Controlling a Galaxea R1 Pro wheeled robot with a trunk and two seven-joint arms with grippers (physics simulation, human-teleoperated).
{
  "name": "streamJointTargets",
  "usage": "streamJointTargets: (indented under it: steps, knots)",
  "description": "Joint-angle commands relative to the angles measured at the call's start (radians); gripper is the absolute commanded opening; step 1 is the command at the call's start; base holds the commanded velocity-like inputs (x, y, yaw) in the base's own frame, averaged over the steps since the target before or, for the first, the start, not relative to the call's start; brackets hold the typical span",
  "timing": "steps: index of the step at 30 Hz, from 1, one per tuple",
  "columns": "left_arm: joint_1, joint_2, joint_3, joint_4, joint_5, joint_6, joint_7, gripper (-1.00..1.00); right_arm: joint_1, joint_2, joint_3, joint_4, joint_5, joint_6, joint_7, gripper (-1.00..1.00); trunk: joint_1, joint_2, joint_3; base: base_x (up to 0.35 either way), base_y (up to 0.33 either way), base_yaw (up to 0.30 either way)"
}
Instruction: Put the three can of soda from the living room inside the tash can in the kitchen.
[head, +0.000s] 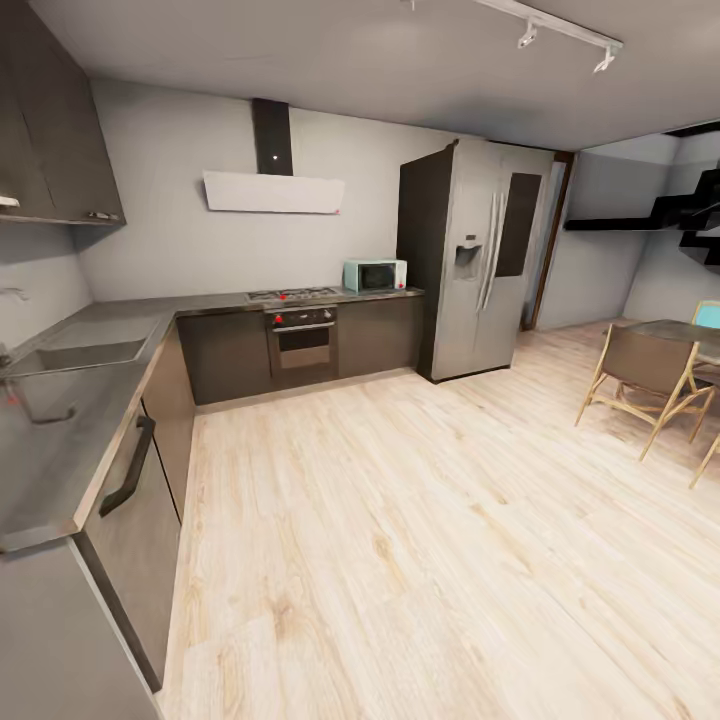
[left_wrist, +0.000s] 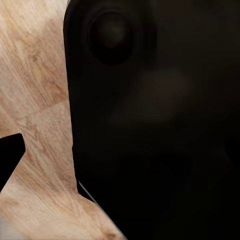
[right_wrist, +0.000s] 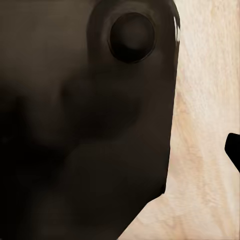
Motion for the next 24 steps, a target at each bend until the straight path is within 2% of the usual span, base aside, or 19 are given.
streamJointTargets:
  steps: [1,6,24]
  knots:
    - [0.0,0.0,0.0,0.0,0.0,0.0,0.0,1.0,0.0,0.0,0.0,0.0,0.0,0.0,0.0,1.0,0.0,0.0,0.0,0.0,0.0,0.0]
    - [-0.001,-0.006,-0.003,0.002,-0.001,-0.002,-0.002,1.0,-0.005,0.002,0.002,-0.008,0.011,-0.002,0.027,1.0,0.0,0.0,0.0,0.0,0.0,0.0]
    - [-0.001,-0.006,-0.003,0.002,-0.001,-0.002,-0.002,1.0,-0.005,0.002,0.002,-0.008,0.011,-0.002,0.027,1.0,0.0,0.0,0.0,0.0,0.0,0.0]
